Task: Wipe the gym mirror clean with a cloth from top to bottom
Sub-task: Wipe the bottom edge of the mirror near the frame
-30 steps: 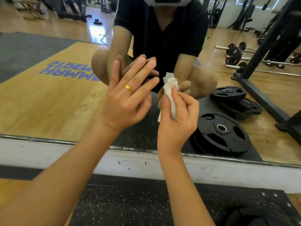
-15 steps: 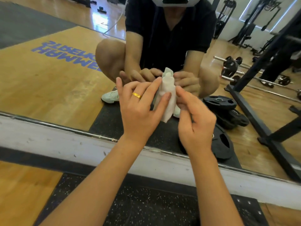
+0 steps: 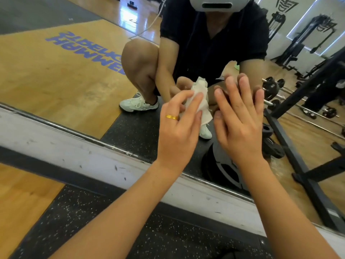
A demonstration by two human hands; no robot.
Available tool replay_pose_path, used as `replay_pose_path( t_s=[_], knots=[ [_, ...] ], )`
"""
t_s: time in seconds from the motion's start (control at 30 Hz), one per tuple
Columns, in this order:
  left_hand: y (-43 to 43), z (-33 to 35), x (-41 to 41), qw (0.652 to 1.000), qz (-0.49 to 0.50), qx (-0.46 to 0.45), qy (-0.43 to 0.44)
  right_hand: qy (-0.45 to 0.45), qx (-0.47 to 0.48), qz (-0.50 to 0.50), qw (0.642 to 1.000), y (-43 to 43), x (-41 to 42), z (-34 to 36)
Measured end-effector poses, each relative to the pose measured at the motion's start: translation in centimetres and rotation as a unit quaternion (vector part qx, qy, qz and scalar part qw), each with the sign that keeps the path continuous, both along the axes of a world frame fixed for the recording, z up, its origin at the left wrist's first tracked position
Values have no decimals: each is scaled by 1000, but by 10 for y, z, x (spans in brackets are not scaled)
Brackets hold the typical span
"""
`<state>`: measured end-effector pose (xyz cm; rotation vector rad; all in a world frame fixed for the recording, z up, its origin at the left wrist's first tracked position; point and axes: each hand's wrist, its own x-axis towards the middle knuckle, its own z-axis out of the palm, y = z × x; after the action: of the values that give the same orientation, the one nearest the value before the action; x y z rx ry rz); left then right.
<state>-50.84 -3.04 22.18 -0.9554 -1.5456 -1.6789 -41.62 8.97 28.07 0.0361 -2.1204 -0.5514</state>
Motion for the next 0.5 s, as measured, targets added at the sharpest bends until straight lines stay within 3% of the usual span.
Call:
replay_pose_path(
  t_s=[0.23, 0.37, 0.5],
  knots=[
    [-15, -2, -28, 991, 45, 89, -93, 40, 13, 0, 999, 1, -7, -4],
    [-7, -4, -14, 1000, 18, 21, 6, 47, 4, 1, 999, 1, -9, -4],
    [-14, -4, -26, 998, 52, 36, -1, 53, -4, 4, 999, 1, -10, -4]
  ],
)
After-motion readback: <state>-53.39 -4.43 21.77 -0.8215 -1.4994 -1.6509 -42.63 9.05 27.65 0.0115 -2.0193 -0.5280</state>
